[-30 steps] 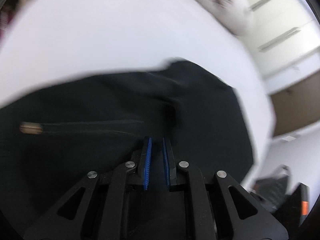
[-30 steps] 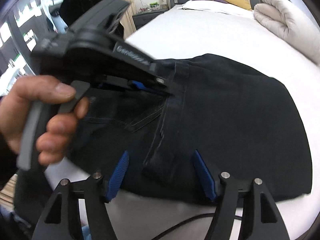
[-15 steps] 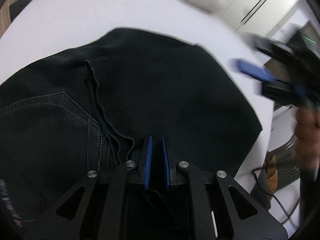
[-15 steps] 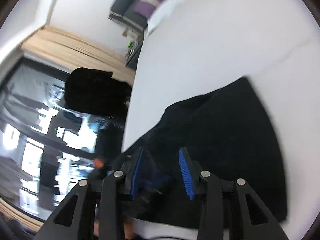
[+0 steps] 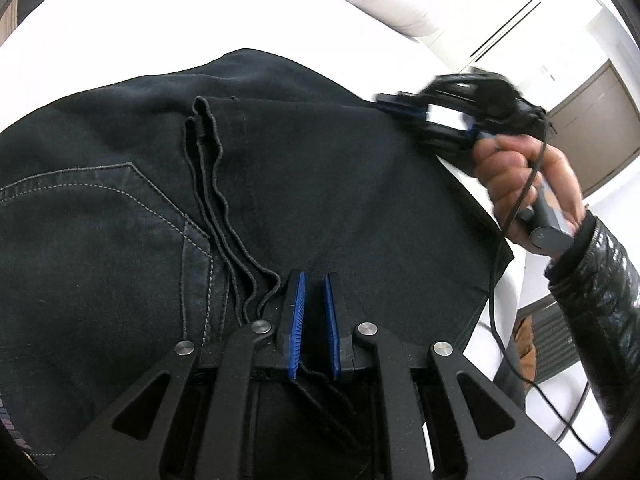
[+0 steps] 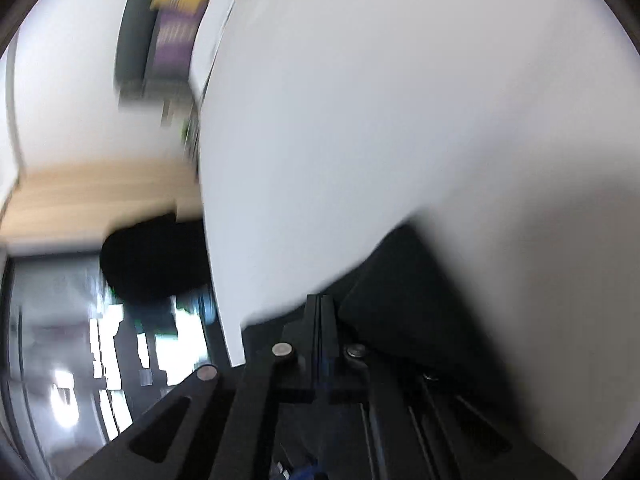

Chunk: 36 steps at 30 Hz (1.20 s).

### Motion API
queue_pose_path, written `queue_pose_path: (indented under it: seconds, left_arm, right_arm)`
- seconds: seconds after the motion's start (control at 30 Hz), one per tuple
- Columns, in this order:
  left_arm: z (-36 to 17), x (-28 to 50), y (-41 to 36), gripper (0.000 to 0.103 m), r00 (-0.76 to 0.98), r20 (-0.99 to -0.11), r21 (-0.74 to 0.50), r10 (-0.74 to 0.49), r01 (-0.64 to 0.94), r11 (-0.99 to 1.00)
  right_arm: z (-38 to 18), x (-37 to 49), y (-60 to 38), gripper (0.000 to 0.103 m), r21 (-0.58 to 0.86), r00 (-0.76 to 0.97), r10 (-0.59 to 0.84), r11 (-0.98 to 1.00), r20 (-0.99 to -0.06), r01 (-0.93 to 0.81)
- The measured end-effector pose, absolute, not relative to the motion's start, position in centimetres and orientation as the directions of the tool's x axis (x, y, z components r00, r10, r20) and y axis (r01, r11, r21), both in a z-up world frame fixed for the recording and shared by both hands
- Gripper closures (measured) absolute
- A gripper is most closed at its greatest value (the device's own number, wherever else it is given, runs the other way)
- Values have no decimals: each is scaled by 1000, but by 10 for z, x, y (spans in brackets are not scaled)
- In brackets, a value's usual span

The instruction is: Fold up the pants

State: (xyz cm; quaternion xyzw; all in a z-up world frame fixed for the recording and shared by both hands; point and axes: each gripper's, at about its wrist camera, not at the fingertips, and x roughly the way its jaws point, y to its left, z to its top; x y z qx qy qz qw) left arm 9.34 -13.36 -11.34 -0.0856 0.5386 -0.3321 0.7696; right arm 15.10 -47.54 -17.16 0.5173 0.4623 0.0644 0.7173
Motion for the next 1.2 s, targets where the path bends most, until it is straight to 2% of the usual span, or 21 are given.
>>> queue_pose_path:
  seconds: [0.03,0.13,0.23,0.27,0.33,0.37,0.5,0.6,0.7,0.77,0.8,0.83,0.87,0.9,0.93,0.97,1.0,1.03,1.1,1.17,1.2]
  left_arm:
    - [-114,93,-133,93,201,-771,-490,-604,419,764]
    - [-119,93,-130,93,212,-767,-490,-606,417,766]
    - [-109,96,-123,93,216,-768,-486,-603,417,768]
    - [-109,96,-121,93,216,-769,-485,-602,417,769]
    - [-109,94,-117,93,213,-770,-486,-602,414,769]
    - [-109,94,-115,93,210,-769,-490,-604,412,768]
    - [-110,88,-111,93,215,-770,-484,-600,416,770]
    - [-109,77,-109,93,230,-783,-448,-577,435,781]
    - [-106,65,-109,93,249,-793,-405,-556,466,787]
    - [-104,60,-109,93,263,-798,-374,-543,490,787]
    - [-101,58,-108,93,265,-799,-370,-541,493,788]
    - [-97,58,-105,93,264,-798,-372,-542,492,787]
    - [-95,56,-103,93,262,-798,-373,-542,492,787]
    - [-94,55,-100,93,261,-797,-375,-545,494,785]
    - [-93,52,-97,93,261,-796,-375,-547,496,783]
    - [-89,52,-96,93,264,-795,-373,-545,495,784]
    - [-86,49,-95,93,272,-796,-364,-540,499,787]
    - [-84,45,-93,93,281,-797,-350,-535,507,788]
    - [-81,37,-89,93,298,-794,-330,-529,519,788]
    - [-81,33,-86,93,307,-789,-327,-532,524,787]
    - [-81,33,-83,93,305,-786,-337,-538,519,785]
  right_arm:
    - [-161,146,-467,93,798,551,581,491,-599,350]
    - [-148,137,-407,85,854,456,724,477,-517,209]
    - [-162,137,-340,80,852,319,793,508,-520,125]
    - [-175,138,-335,82,837,303,781,524,-545,156]
    - [-196,139,-353,103,853,347,780,463,-521,239]
    - [-202,134,-381,103,875,435,760,396,-483,280]
    - [-182,98,-473,103,814,629,518,407,-580,415]
    - [-160,66,-501,91,766,641,430,454,-636,455]
    - [-141,53,-472,87,856,604,615,445,-506,264]
    - [-144,49,-442,57,881,526,716,440,-460,172]
    - [-152,46,-431,53,874,475,740,460,-475,158]
    - [-161,46,-430,57,860,437,747,484,-502,160]
    - [-173,41,-433,82,851,423,743,496,-518,172]
    - [-183,36,-442,98,849,426,737,489,-524,199]
    - [-190,30,-456,103,859,444,736,455,-512,237]
    - [-191,18,-469,103,871,484,724,416,-492,263]
    - [-185,10,-481,103,843,506,675,451,-537,293]
    - [-171,3,-495,103,775,521,581,540,-625,328]
    - [-149,13,-499,88,740,539,526,586,-658,330]
    - [-117,34,-472,62,746,536,561,628,-631,221]
    - [-106,47,-449,55,749,517,592,643,-619,160]
